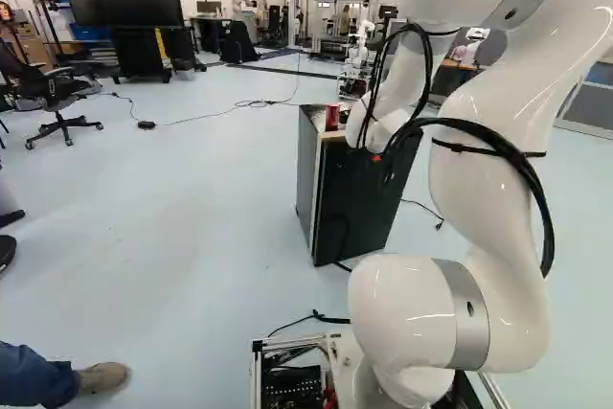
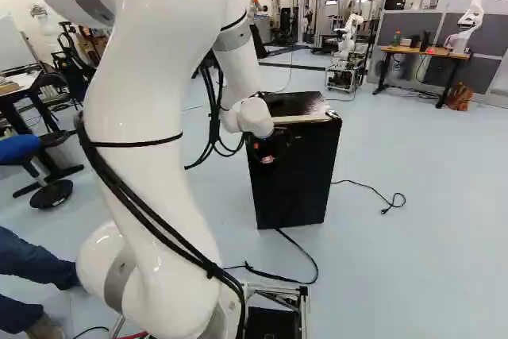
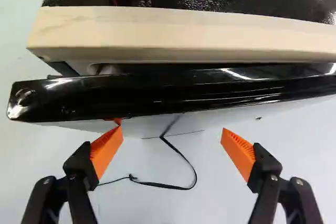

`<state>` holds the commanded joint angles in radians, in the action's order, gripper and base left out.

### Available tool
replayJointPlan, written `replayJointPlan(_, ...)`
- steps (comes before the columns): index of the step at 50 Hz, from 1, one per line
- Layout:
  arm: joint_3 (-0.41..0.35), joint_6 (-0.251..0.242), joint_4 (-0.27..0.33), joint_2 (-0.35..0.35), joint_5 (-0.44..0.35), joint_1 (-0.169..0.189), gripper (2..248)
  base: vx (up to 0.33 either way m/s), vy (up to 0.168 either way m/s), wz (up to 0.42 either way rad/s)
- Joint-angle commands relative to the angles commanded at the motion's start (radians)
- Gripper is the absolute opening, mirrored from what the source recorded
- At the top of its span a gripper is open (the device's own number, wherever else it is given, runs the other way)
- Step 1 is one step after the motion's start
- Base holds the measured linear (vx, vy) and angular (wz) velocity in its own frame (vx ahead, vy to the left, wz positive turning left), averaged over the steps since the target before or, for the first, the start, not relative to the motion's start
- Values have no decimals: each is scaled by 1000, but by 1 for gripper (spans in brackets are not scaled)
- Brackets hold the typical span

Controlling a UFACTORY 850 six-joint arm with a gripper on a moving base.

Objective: Grab a drink from the fridge

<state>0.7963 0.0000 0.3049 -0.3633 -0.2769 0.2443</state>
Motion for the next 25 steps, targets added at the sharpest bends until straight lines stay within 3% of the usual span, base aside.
replayJointPlan(14,46,0,0,-36,0,-7,247,0,0,0)
replayJointPlan(25,14,0,0,-11,0,-8,247,0,0,0)
